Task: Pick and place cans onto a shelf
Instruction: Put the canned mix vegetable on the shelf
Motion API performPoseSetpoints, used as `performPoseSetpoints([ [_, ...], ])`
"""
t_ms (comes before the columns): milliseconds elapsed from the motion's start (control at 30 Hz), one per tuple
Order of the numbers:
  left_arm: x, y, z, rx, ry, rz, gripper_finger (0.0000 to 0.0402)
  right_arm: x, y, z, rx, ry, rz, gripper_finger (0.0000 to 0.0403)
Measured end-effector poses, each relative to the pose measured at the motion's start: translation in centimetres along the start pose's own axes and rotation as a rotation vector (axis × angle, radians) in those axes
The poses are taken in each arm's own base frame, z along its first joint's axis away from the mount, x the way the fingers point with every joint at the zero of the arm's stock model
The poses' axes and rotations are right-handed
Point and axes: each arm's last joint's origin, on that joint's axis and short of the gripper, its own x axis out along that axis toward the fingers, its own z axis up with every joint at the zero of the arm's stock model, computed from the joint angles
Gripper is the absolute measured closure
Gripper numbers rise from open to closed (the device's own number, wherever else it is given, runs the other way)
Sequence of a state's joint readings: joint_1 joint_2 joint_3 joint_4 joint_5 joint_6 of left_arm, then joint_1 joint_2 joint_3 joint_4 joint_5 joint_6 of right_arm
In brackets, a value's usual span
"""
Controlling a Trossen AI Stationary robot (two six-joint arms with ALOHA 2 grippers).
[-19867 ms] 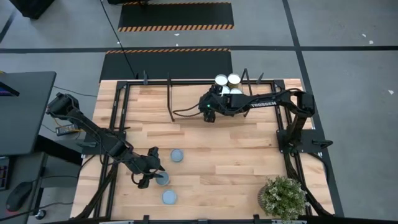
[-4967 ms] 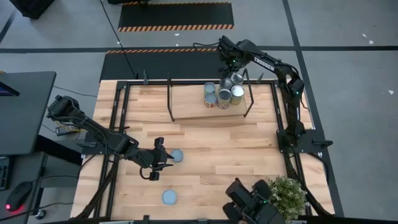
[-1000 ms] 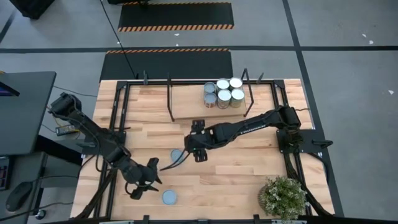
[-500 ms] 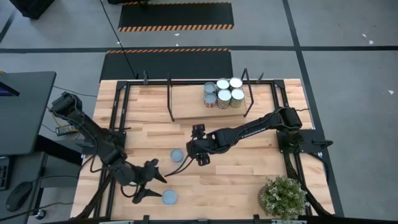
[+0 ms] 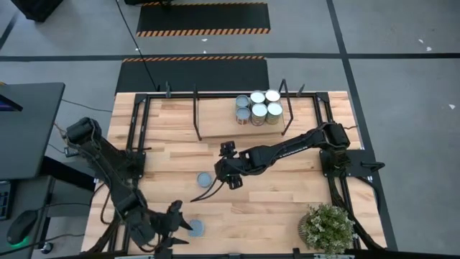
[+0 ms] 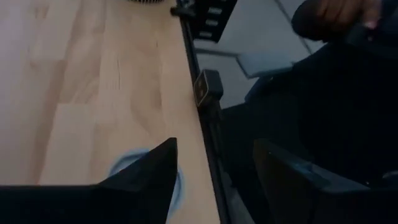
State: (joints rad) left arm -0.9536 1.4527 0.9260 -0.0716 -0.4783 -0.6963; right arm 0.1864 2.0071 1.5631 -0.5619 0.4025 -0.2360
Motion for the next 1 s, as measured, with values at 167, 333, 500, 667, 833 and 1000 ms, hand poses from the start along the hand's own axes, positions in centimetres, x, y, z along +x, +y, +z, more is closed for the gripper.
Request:
performPoseSetpoints([
  [167, 0.7, -1.6, 0.4, -0.04, 0.059, 0.033, 0.0202, 0.2, -0.5, 0.1, 0.018, -0.028, -0.011, 0.0053],
  [333, 0.3, -3.1, 0.9, -0.101, 0.093, 0.036, 0.0219, 0.8, 0.1, -0.8, -0.009, -0.089, -0.025, 0.0053],
  [500, -0.5, -4.0, -0.1, -0.231, 0.132, 0.017, 0.023, 0.1, 0.2, -2.2, 0.001, -0.196, -0.02, 0.0053],
  [667, -0.9, -3.7, -1.6, -0.303, 0.128, 0.093, 0.023, -1.4, 1.1, -3.5, -0.012, -0.353, 0.099, 0.0053],
  [833, -0.6, -2.9, -3.0, -0.399, 0.15, 0.126, 0.023, -2.5, 2.3, -4.1, -0.027, -0.446, 0.157, 0.0053],
  [1000, 0.6, -2.7, -4.1, -0.393, 0.168, 0.141, 0.023, -2.8, 3.7, -3.9, -0.059, -0.48, 0.228, 0.0053],
])
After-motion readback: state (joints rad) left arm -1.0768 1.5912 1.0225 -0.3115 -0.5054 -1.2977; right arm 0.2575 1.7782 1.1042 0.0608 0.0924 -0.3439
